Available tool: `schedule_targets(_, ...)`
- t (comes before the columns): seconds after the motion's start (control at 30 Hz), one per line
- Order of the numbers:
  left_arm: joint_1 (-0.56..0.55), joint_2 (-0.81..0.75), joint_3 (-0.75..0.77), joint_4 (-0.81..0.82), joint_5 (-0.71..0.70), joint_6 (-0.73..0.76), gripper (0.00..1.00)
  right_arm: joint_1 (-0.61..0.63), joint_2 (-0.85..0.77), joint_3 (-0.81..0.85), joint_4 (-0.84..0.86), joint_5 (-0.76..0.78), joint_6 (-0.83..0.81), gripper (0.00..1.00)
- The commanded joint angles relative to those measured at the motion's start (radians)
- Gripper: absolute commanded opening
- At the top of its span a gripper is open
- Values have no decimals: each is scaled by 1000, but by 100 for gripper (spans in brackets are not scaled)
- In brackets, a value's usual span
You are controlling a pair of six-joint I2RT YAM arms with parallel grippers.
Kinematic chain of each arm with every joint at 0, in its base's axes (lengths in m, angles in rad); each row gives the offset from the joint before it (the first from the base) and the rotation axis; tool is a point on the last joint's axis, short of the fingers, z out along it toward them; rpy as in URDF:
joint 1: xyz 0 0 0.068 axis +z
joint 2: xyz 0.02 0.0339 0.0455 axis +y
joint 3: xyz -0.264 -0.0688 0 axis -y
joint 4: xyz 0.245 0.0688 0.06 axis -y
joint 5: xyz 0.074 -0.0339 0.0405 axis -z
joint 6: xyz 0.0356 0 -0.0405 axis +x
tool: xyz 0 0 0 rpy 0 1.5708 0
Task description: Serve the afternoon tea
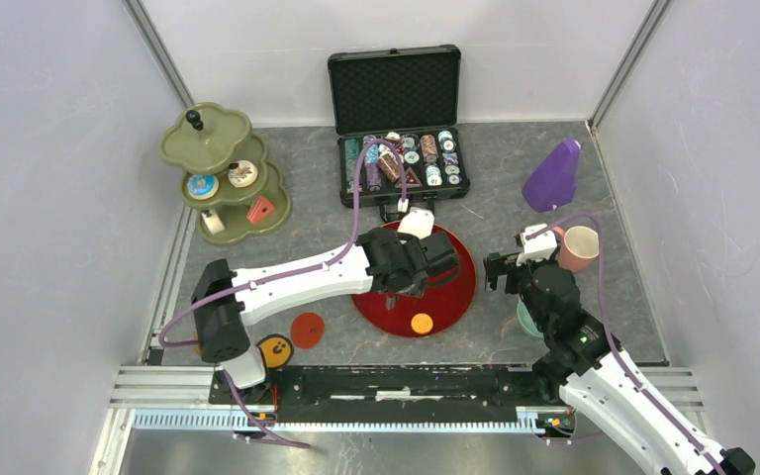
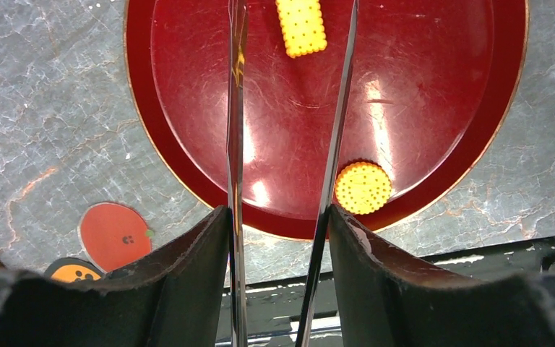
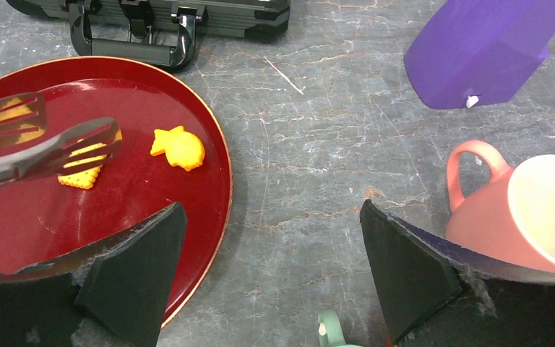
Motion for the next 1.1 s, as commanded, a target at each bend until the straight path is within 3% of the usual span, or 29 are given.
schedule_targets(0.0,-31,8,51,-3,-32,-91,58,3,-12,-2,47,8,-1,98)
schedule_targets(0.67,-71,117,95,-89,-55,-145,48,4,-23,-3,48,0,0,98)
schedule_targets(1.07,-73,115,95,-93,-53,-124,31,4,-23,-3,48,1,-1,98)
